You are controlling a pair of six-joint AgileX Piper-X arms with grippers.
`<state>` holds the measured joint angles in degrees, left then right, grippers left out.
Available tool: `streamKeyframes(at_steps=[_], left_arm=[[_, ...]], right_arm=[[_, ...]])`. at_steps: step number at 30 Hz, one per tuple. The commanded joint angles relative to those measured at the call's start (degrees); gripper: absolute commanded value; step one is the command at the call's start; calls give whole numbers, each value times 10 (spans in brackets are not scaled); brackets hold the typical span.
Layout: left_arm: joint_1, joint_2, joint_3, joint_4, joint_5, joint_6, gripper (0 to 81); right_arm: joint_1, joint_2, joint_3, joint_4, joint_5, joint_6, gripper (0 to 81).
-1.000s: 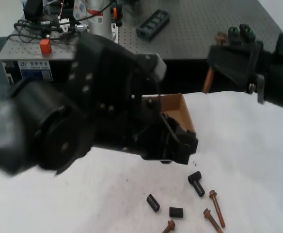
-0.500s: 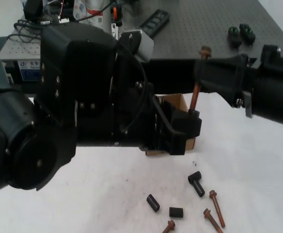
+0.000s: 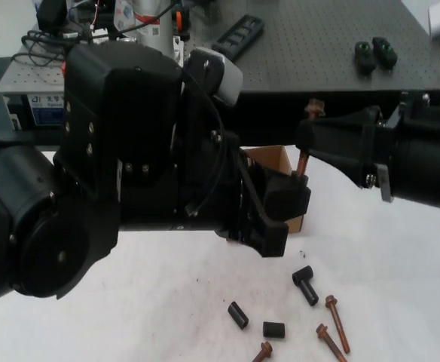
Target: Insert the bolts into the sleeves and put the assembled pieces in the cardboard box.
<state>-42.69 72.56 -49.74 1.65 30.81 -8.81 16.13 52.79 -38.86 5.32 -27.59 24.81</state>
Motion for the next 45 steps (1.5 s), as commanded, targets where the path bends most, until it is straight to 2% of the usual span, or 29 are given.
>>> streamKeyframes(at_steps=[1,3,4,7,11,15,20,27,32,35,38,45], left_arm=[[0,-5,-6,-16,-7,53,7],[0,-5,-6,-16,-7,59,7],[0,-5,-6,-16,-7,60,7],[0,-5,-6,-31,-17,60,7],[0,-3,-6,-72,-107,58,7],[5,22,-19,-103,-215,-25,7],[33,140,-111,-57,-217,-150,7],[54,376,-350,117,-216,-178,7],[65,499,-508,214,-210,-182,7],[68,551,-563,247,-210,-187,7],[70,586,-593,255,-205,-207,7],[82,616,-602,231,-197,-256,7]], right_arm=[[0,-4,-1,22,-45,-5,195],[0,-4,-1,17,-41,-5,431],[0,-4,-1,17,-39,-1,493],[-5,-5,-1,20,-39,-3,469],[-30,-29,-1,33,-39,-3,463],[-82,-81,-1,119,-36,-19,463],[-139,-138,-1,286,45,-115,463],[-160,-151,-1,449,169,-181,463],[-160,-151,9,458,196,-181,438],[-160,-133,22,468,202,-184,438],[-160,-89,38,461,218,-184,438],[-158,64,46,357,215,-195,438]])
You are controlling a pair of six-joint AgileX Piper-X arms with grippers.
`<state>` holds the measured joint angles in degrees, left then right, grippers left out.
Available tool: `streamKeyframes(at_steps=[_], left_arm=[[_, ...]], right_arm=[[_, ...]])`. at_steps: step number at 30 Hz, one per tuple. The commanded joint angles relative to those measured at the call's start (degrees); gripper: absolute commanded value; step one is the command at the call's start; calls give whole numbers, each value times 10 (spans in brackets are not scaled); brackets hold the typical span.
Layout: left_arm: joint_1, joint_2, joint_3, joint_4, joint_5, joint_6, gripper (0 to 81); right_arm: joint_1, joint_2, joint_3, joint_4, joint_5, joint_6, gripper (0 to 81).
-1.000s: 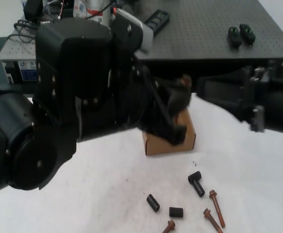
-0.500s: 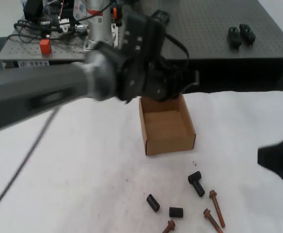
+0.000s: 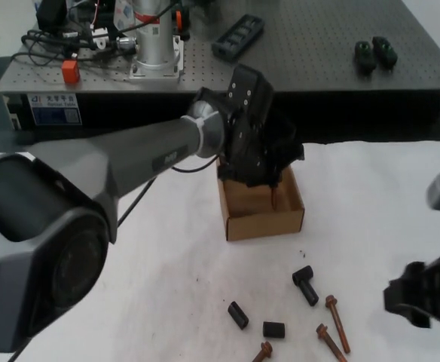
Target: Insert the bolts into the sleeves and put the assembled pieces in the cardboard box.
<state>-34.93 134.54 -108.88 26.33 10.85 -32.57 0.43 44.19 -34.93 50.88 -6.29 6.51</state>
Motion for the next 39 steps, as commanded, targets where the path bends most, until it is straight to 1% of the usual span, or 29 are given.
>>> streamKeyframes(at_steps=[1,2,4,8,9,11,14,20,22,24,26,29,32,34,39], left_arm=[[5,-1,-11,-16,10,-24,5],[5,1,-11,-16,19,-26,1],[5,4,-11,-15,31,-26,36],[5,4,-11,-15,35,-33,165],[5,4,-11,-15,38,-38,197],[5,4,-11,-15,47,-49,231],[5,4,-11,-16,72,-49,234],[8,-11,-12,-15,119,-49,234],[10,-29,-12,-7,125,-43,234],[12,-50,-12,13,124,-16,234],[16,-75,-12,48,117,25,234],[17,-114,-12,121,65,104,234],[17,-151,-6,178,32,166,234],[16,-172,5,201,31,190,234],[-6,-201,48,260,28,322,234]], right_arm=[[2,172,7,-110,2,-13,438],[7,193,5,-122,2,-15,438],[19,227,5,-148,2,-20,438],[50,290,1,-190,17,-23,435],[56,304,-2,-196,30,-23,426],[64,331,-6,-219,44,-27,393],[71,367,-17,-234,42,-41,364],[84,426,-43,-229,42,-51,365],[89,441,-53,-231,44,-53,365],[91,454,-59,-228,46,-65,359],[93,463,-60,-220,57,-65,316],[92,471,-60,-201,63,-94,192],[92,471,-60,-199,63,-104,17],[91,471,-60,-202,63,-104,11],[76,434,-58,-177,55,-99,11]])
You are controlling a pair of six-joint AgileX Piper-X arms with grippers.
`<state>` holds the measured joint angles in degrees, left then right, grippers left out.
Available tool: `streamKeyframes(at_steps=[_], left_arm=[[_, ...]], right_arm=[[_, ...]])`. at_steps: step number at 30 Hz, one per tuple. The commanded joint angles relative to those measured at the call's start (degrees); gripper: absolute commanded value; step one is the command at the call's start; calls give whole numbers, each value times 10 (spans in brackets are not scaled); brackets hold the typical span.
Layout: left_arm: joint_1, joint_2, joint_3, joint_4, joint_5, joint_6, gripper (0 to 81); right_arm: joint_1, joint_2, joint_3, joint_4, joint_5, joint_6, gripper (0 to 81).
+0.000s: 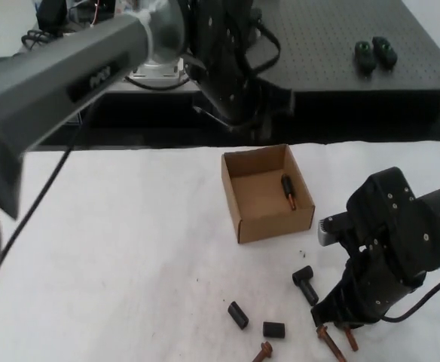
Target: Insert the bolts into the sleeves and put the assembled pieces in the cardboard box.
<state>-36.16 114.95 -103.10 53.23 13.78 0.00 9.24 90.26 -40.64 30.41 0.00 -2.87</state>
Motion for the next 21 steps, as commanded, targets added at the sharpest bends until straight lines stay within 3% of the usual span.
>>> streamKeyframes(at_steps=[1,6,13,21], left_arm=[[-2,-5,-2,10,-3,24,234],[-41,-5,42,9,-13,56,234],[-76,9,65,-104,-11,114,234],[-80,84,10,-87,31,194,234]], right_arm=[[-19,-42,3,32,-7,-1,11],[-71,-152,40,63,-8,29,11],[-144,-313,81,140,-36,33,11],[-160,-386,80,160,-36,33,11]])
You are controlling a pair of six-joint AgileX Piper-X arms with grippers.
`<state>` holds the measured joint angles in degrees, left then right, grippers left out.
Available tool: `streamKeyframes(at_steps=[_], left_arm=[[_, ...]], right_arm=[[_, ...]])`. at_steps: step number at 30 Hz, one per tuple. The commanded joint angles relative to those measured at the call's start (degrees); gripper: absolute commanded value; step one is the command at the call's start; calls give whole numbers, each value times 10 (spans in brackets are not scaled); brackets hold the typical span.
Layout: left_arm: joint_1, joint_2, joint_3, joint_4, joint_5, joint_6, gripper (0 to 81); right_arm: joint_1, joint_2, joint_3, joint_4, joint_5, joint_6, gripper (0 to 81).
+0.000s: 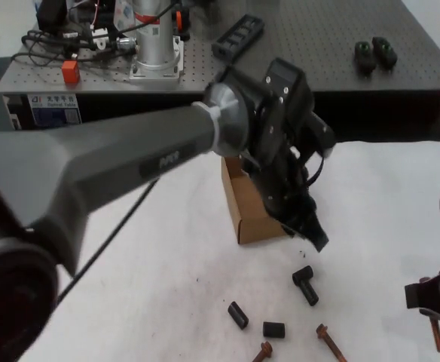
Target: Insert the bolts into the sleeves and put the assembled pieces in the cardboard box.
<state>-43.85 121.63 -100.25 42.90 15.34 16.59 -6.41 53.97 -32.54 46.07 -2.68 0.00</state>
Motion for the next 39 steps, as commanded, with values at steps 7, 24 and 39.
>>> streamKeyframes(at_steps=[7,24,39], left_arm=[[-12,66,-39,24,14,52,234],[-15,88,-43,26,14,61,234],[-17,105,-57,39,0,60,2]], right_arm=[[-4,-23,-1,12,-9,4,11],[-4,-23,-1,12,-9,4,11],[-4,-23,-1,16,-9,0,11]])
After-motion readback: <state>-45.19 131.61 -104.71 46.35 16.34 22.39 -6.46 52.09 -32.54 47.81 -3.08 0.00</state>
